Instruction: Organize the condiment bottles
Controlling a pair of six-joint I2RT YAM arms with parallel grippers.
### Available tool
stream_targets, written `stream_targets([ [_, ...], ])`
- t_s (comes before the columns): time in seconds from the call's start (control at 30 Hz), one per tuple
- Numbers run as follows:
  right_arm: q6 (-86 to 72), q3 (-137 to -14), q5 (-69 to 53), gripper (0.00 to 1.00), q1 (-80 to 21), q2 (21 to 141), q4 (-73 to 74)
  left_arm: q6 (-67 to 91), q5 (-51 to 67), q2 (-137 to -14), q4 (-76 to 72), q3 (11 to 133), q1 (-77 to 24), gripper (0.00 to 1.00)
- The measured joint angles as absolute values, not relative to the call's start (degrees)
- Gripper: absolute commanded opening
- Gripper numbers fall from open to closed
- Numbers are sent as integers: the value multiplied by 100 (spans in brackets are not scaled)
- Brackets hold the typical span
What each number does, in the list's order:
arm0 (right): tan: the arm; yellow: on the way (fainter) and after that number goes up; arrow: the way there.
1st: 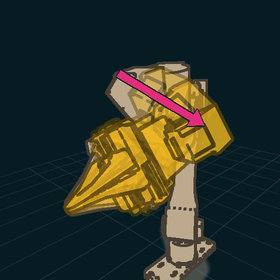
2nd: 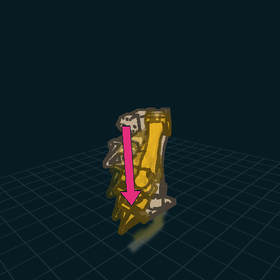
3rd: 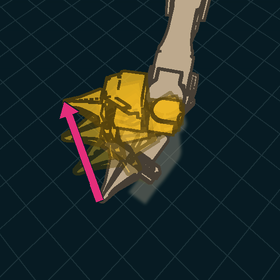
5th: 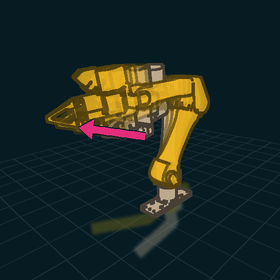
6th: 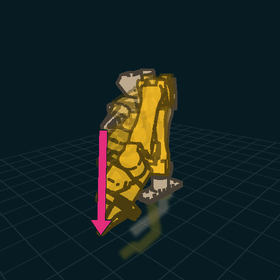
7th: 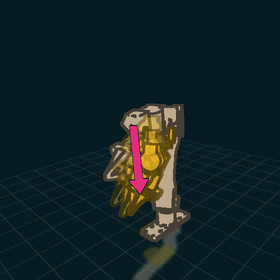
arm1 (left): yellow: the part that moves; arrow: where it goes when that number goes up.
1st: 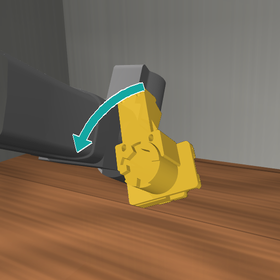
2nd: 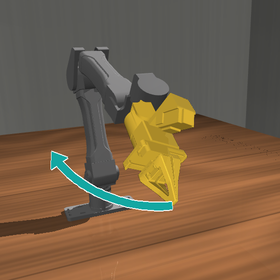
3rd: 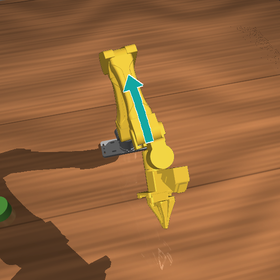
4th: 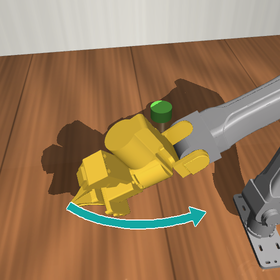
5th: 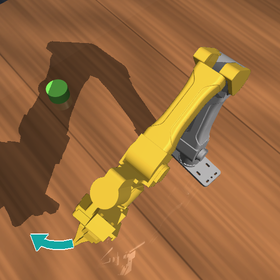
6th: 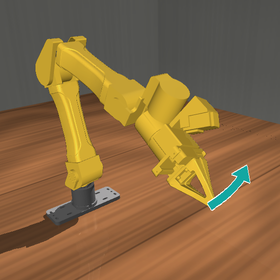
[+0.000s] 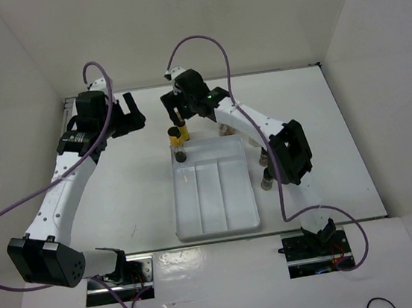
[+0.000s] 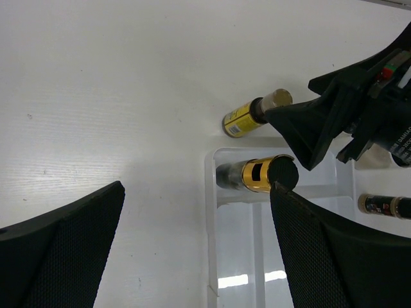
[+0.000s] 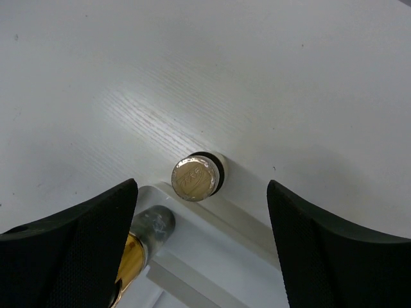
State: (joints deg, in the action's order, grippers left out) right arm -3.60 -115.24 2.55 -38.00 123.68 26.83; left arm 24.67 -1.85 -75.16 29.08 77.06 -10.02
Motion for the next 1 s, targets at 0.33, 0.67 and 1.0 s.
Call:
stream_targets([
  [0.33,-416,-11721,204,61,-3800,12591,2681,2464,-156,-7511,2867,7634,-1002,100],
  [0.67,-421,-12171,257,23,-3800,13100,2825,2449,-158,-7511,2845,7561,-1002,100],
  [1.0,-436,-12232,891,0,-3795,13080,3061,2440,-158,-7511,2829,7561,-1002,100],
])
